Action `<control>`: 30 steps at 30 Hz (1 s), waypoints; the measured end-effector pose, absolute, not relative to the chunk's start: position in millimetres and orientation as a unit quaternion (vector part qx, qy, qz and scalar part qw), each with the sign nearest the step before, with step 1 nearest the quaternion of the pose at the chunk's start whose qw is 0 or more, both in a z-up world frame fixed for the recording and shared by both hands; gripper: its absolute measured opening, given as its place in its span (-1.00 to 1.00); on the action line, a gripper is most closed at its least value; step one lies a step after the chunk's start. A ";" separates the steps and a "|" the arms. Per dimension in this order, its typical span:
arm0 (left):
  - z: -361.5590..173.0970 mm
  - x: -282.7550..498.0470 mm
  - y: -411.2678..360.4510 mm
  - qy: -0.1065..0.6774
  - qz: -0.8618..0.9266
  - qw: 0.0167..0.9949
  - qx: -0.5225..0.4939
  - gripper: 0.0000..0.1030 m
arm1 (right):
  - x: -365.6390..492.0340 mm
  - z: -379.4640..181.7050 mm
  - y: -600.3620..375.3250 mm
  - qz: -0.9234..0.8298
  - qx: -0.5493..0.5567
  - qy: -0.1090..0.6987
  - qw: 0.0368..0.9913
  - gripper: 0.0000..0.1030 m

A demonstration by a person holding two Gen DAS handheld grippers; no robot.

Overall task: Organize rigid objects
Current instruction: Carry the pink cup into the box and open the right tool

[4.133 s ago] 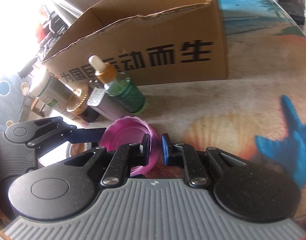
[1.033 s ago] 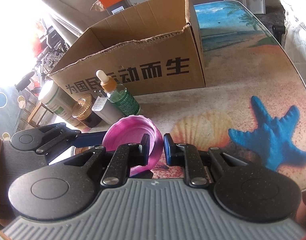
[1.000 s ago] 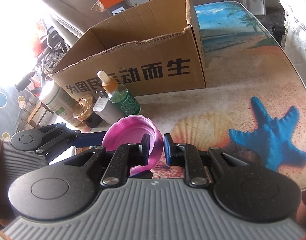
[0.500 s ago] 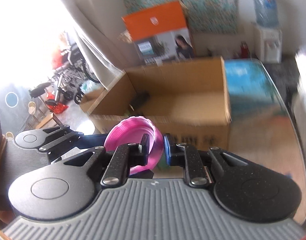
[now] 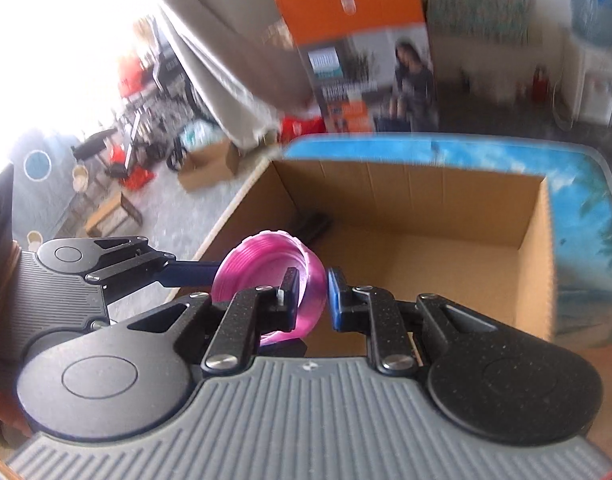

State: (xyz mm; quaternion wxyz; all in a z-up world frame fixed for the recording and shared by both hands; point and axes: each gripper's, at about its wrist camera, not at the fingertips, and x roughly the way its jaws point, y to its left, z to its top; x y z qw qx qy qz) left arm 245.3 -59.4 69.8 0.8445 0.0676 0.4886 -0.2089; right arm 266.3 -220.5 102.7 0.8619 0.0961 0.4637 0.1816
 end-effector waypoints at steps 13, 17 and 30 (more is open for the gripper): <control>10.5 299.8 -62.5 0.603 -0.182 0.767 0.121 0.53 | 335.5 0.6 -204.6 0.187 0.136 0.606 0.761 -0.70; 5.8 306.1 -60.8 0.622 -0.179 0.755 0.111 0.53 | 342.2 -17.1 -202.4 0.189 0.141 0.630 0.740 -0.70; 7.4 309.6 -45.4 0.634 -0.171 0.751 0.071 0.58 | 347.3 -28.6 -193.9 0.185 0.133 0.641 0.733 -0.46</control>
